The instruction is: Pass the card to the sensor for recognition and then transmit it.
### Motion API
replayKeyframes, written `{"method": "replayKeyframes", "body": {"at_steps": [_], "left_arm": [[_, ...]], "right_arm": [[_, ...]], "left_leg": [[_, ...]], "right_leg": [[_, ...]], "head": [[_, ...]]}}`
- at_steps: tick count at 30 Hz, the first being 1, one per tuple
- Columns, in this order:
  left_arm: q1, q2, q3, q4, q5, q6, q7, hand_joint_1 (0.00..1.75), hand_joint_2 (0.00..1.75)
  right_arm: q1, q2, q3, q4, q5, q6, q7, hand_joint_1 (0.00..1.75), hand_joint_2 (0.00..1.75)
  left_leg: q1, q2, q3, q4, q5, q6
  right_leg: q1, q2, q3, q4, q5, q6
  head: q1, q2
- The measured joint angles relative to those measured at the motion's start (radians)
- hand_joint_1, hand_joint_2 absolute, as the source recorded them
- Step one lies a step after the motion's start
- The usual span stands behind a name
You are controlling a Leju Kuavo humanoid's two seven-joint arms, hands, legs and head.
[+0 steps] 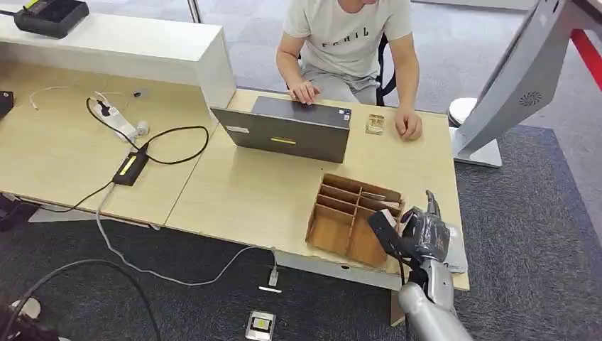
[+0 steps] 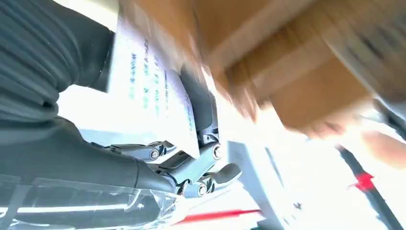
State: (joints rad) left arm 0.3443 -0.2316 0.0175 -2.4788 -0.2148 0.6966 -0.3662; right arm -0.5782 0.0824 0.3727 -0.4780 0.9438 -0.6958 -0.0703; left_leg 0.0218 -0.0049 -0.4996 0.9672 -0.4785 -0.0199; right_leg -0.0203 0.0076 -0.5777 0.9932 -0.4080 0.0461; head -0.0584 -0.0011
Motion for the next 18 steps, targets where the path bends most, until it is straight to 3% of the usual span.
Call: {"method": "replayKeyframes", "body": {"at_steps": [8,11,12,13,18], "left_arm": [[0.001,-0.003,0.0,0.0,-0.003,0.0,0.003,0.0,0.0],[0.004,-0.01,-0.002,0.0,-0.008,0.0,0.018,0.0,0.0],[0.005,-0.01,-0.002,0.0,0.027,0.0,0.021,0.0,0.0],[0.004,0.005,0.0,0.0,0.122,0.0,0.026,0.0,0.0],[-0.021,0.034,0.003,0.009,0.187,0.0,0.025,0.0,0.0]], "right_arm": [[-0.008,0.0,-0.002,-0.014,0.013,0.0,-0.014,1.75,1.75],[-0.057,0.004,-0.025,-0.095,0.043,-0.002,-0.041,1.75,1.75],[-0.071,-0.001,-0.041,-0.154,0.066,-0.002,-0.029,1.75,1.75],[-0.085,-0.042,-0.073,-0.264,0.089,-0.003,0.047,1.75,1.75],[-0.117,-0.102,-0.081,-0.328,0.083,-0.003,0.113,1.75,1.75]], "left_leg": [[0.0,0.0,0.0,0.0,0.0,0.0],[0.0,0.0,0.001,0.0,0.0,0.0],[0.0,0.0,0.001,0.0,0.0,0.0],[0.0,0.0,0.001,0.001,0.0,0.0],[-0.001,0.001,0.001,0.001,0.0,0.0]], "right_leg": [[0.0,0.0,0.0,0.0,0.0,0.0],[0.0,0.0,0.0,0.0,0.0,0.0],[0.0,0.0,0.0,0.0,0.0,0.0],[0.0,0.0,0.0,0.0,0.0,0.0],[-0.001,0.001,0.0,0.0,0.0,0.0]], "head": [[0.0,0.0],[0.0,0.0],[0.0,0.0],[0.0,0.0],[0.0,0.0]]}}
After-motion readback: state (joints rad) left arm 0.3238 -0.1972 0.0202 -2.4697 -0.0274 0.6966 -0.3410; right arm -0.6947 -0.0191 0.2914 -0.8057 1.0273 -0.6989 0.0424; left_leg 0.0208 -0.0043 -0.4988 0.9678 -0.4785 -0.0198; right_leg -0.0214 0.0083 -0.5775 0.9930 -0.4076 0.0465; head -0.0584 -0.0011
